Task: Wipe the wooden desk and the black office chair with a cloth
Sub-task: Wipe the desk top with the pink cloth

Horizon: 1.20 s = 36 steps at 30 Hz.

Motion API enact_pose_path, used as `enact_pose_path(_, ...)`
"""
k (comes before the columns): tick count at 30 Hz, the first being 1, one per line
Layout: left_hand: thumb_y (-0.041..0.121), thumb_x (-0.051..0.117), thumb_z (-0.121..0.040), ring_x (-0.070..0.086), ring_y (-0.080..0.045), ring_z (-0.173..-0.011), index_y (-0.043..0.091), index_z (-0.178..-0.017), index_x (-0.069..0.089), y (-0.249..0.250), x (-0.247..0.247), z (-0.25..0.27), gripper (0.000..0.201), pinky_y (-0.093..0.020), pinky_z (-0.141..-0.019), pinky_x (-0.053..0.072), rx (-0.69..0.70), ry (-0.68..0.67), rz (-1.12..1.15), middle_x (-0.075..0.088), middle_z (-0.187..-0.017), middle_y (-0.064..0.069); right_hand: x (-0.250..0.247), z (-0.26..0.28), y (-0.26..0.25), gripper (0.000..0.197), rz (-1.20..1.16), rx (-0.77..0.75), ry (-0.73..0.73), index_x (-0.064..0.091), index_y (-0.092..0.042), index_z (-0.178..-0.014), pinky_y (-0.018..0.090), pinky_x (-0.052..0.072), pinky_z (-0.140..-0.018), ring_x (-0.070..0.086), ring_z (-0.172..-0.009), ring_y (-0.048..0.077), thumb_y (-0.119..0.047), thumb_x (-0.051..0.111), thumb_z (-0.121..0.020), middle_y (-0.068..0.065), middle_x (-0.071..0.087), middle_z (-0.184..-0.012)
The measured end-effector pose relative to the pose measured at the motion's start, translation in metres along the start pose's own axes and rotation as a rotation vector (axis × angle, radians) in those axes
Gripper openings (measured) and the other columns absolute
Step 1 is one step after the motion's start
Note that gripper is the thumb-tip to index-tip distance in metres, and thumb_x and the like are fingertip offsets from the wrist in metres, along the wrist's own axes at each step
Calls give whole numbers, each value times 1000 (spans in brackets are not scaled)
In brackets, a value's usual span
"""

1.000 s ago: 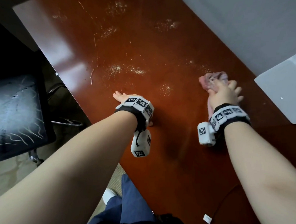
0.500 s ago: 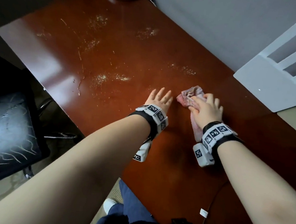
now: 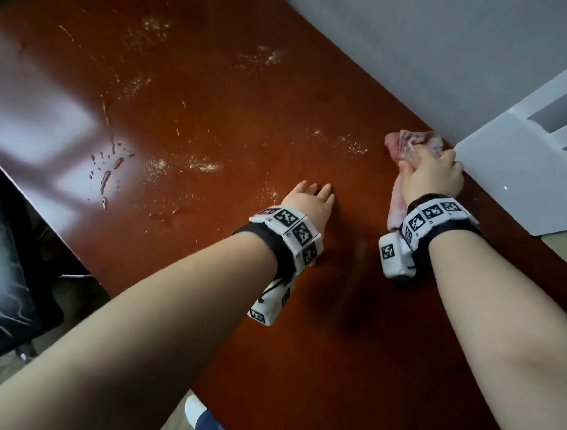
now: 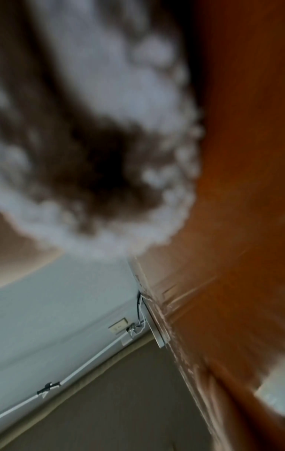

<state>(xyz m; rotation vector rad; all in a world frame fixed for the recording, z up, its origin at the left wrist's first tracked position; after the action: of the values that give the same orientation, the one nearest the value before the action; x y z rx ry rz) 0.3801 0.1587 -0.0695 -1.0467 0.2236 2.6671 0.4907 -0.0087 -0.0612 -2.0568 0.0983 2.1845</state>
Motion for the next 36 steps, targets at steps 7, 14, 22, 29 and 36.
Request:
enact_pose_path(7,57,75,-68,-5,-21,-147,13,-150,-13,-6,5,0,128,-37,-117,-3,53,63,3,-15,-158,-4,0,-47,-17,42,48,-19,11,49,-16,-132,44,35,-98,41,-121,40,-35,52,-95,23,44,-133)
enact_pose_path(14,59,75,-67,-6,-20,-147,15,-150,-13,-9,6,-2,129,-37,-117,-2,67,88,15,-16,-158,-2,1,-68,-26,41,-15,-35,17,48,-26,-134,47,32,-100,38,-123,37,-35,52,-95,17,44,-136)
enact_pose_path(22,58,75,-66,-7,-20,-146,15,-150,-13,-7,5,0,129,-38,-117,-4,37,46,9,-16,-158,-2,4,-38,-35,41,-44,-229,-71,49,-35,-134,46,28,-101,34,-124,35,-35,56,-93,5,37,-143)
enact_pose_path(29,46,57,-88,-4,-23,-147,9,-152,-1,-2,13,20,94,-38,-119,-5,-17,177,30,-6,-159,-7,3,9,-35,41,-37,-231,-100,49,-36,-133,45,31,-97,35,-120,33,-36,56,-92,6,38,-138)
enact_pose_path(36,59,56,-83,-14,-23,-145,9,-150,-12,-14,60,73,108,-37,-115,-10,-125,328,-3,-16,-158,-8,5,89,-47,41,3,-307,-159,45,-40,-135,43,30,-95,35,-117,31,-37,52,-94,5,36,-138)
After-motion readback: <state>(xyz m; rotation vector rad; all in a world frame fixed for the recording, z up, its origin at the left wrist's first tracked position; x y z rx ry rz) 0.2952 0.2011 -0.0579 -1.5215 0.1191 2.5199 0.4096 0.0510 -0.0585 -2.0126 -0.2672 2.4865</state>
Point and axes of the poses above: each hand's wrist, its own z-axis away from the middle knuckle, its own x-axis out of the palm, y = z × x, the point moved 5 cm from there along -z, towards the middle knuckle
